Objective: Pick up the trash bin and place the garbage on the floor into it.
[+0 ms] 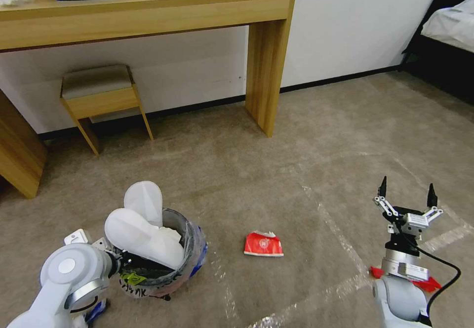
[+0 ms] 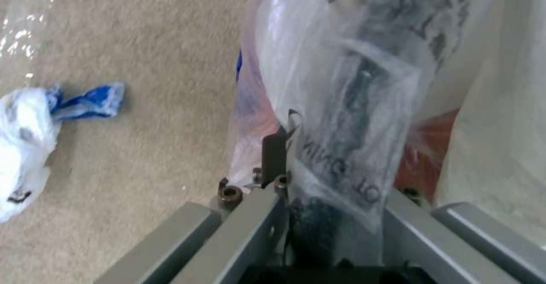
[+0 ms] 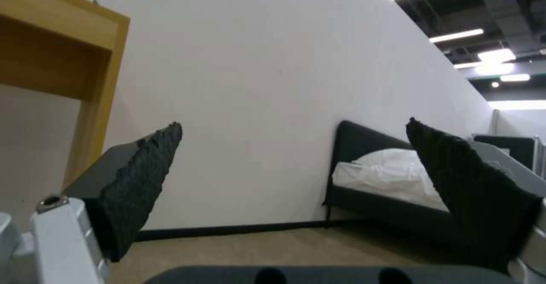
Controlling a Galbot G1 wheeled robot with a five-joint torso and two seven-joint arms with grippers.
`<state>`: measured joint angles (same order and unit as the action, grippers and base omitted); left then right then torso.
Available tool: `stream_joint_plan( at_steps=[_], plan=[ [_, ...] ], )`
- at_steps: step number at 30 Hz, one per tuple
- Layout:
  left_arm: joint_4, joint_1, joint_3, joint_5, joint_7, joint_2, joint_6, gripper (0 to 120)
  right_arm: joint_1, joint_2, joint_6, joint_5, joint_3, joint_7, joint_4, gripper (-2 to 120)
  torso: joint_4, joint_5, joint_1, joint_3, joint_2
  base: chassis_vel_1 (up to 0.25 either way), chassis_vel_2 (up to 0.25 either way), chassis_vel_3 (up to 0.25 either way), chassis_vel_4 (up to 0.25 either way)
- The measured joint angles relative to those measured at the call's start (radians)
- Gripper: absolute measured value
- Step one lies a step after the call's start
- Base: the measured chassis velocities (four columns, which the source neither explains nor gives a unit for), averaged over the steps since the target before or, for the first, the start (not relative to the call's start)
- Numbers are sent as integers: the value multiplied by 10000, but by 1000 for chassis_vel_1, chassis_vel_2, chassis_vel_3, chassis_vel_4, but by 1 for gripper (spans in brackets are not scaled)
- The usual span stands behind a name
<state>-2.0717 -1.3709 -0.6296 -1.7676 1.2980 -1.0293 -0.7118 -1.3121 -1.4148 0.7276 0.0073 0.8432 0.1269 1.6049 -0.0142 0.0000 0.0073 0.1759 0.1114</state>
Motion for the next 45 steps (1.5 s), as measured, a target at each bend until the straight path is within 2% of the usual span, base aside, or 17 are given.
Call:
stream_joint_plan(
  at_steps=[5,9,10,11,13,14,16,17,18,19,21,25,27,31,33,39,45],
  plan=[
    [17,29,7,-2,-4,8,0,0,218,266,52,-52,90,-98,-163,100,0,2,-2,-3,0,-27,34,32,-30],
    [26,16,-9,-27,-11,53,-1,0,371,1132,-72,488,241,-1039,-248,100,0,0,-4,-4,1,40,-14,-20,17],
    [31,13,-17,-50,-13,68,-1,0,452,1812,-189,647,358,-1772,-445,100,1,4,-3,-4,1,0,0,0,0],
    [31,13,-17,-50,-13,68,-1,0,452,1812,-189,647,358,-1772,-445,100,1,4,-3,-4,1,0,0,0,0],
    [40,6,-23,-65,-22,82,-4,0,534,3384,-366,992,402,-2902,-1071,100,1,4,-3,-3,0,0,0,0,0],
    [40,6,-23,-65,-22,82,-4,0,534,3384,-366,992,402,-2902,-1071,100,1,4,-3,-3,0,0,0,0,0],
    [40,6,-21,-69,-50,91,-8,0,806,4756,-517,1376,314,-3824,-1958,100,-4,-4,-3,-4,1,0,0,0,0],
    [40,6,-21,-69,-50,91,-8,0,806,4756,-517,1376,314,-3824,-1958,100,-4,-4,-3,-4,1,0,0,0,0],
    [41,7,-8,-66,-76,91,-9,0,1140,5405,-478,1470,157,-4444,-2651,100,-3,7,-3,-3,0,0,0,0,0],
    [41,7,-8,-66,-76,91,-9,0,1140,5405,-478,1470,157,-4444,-2651,100,-3,7,-3,-3,0,0,0,0,0],
    [39,9,-4,-59,-103,78,-16,0,1743,6568,-148,1523,-270,-6060,-4106,100,2,0,-3,-3,0,0,0,0,0],
    [41,-6,-3,-33,-137,54,-28,0,2157,7265,259,1390,-823,-7212,-5087,100,0,4,-3,-3,0,0,0,0,0],
    [46,-10,3,-20,-159,31,-34,0,2572,7917,646,1310,-1861,-8121,-5969,100,0,5,-3,-3,0,0,0,0,0],
    [48,6,28,-7,-163,12,-36,0,3012,8514,784,1372,-3132,-8778,-6817,100,1,5,-3,-3,0,0,0,0,0],
    [56,15,64,10,-164,-12,-36,0,3470,8879,831,1141,-4101,-9776,-7667,100,0,4,-3,-3,0,0,0,0,0],
    [94,10,140,69,-171,-64,-36,0,3577,9138,834,250,-4624,-11154,-7968,100,0,-1,-3,-3,1,0,0,0,0],
    [85,27,190,79,-176,-63,-36,0,3548,8915,834,-155,-4725,-11620,-8654,100,0,1,-3,-3,0,0,0,0,0]
  ],
)
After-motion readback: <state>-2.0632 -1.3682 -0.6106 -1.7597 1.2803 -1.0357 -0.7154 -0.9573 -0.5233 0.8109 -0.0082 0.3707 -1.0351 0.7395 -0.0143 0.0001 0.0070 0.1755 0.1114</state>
